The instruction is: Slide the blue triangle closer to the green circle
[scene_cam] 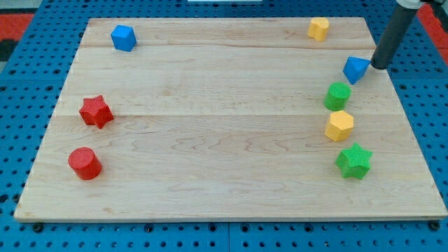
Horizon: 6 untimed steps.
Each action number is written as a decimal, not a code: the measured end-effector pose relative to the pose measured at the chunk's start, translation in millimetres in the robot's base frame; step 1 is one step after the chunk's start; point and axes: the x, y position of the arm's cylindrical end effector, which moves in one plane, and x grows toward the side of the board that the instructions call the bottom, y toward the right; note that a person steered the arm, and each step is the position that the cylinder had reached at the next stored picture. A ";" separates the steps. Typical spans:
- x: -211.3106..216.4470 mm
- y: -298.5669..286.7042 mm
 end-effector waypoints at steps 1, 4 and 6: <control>8.9 0.0; 29.3 -7.2; -7.5 -41.7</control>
